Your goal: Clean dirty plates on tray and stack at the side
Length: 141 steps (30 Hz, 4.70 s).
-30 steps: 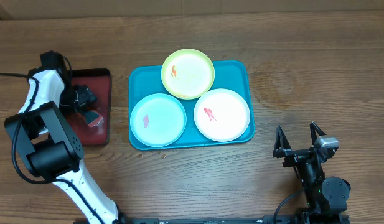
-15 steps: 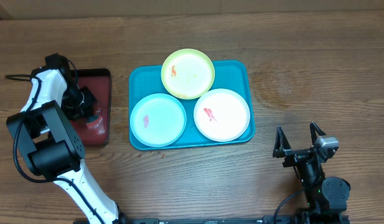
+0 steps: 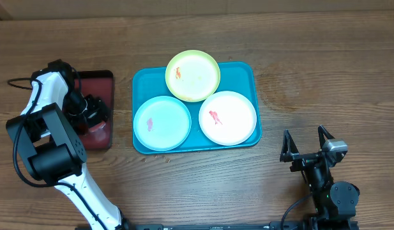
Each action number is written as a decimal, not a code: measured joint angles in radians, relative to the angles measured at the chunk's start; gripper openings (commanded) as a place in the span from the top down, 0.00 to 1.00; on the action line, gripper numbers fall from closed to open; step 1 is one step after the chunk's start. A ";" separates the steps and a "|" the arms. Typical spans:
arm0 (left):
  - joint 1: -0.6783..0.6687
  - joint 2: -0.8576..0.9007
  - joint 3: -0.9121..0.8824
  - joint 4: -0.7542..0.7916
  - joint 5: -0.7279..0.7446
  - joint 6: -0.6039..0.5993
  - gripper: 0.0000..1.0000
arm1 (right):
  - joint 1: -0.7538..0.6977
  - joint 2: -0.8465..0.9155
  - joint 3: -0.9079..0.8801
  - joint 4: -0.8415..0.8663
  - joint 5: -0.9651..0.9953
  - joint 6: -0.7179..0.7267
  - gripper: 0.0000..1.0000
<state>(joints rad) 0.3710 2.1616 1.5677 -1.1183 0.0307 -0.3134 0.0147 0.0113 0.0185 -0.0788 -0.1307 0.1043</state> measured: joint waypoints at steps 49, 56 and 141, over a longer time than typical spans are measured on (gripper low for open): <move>-0.009 0.028 0.467 -0.256 -0.117 -0.001 0.96 | 0.000 0.000 0.000 0.000 0.000 0.000 0.00; -0.008 0.048 0.274 -0.251 -0.098 -0.001 0.96 | 0.000 0.000 0.000 0.000 0.000 0.000 0.00; -0.534 -0.390 -0.219 0.110 0.095 -0.035 0.29 | 0.000 0.000 0.000 0.001 0.000 0.000 0.00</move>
<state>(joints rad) -0.1635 1.7718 1.3483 -1.0084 0.1261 -0.3485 0.0147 0.0113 0.0185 -0.0780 -0.1303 0.1043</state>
